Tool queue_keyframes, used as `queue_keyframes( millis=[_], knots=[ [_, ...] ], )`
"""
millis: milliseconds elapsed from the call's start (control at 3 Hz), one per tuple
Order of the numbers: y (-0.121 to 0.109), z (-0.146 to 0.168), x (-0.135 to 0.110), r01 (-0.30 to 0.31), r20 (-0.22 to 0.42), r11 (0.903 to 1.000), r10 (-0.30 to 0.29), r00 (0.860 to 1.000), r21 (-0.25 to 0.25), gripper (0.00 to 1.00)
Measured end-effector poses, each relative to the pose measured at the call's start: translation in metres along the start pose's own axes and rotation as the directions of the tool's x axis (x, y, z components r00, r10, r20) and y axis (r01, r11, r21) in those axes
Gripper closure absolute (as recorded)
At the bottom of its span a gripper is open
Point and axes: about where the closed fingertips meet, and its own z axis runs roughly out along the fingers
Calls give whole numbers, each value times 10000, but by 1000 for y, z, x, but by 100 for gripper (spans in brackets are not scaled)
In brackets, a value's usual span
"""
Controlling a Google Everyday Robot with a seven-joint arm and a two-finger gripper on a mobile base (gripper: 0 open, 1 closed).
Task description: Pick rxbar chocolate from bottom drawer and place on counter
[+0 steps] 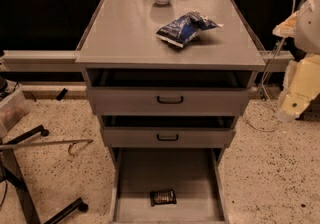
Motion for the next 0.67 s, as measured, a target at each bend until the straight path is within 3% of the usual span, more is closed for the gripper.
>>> queue_keyframes(
  millis=[333, 667],
  knots=[
    [0, 0, 0, 0, 2, 10000, 0, 10000, 1, 0],
    [0, 15, -9, 17, 607, 10000, -18, 9982, 15, 0]
  ],
)
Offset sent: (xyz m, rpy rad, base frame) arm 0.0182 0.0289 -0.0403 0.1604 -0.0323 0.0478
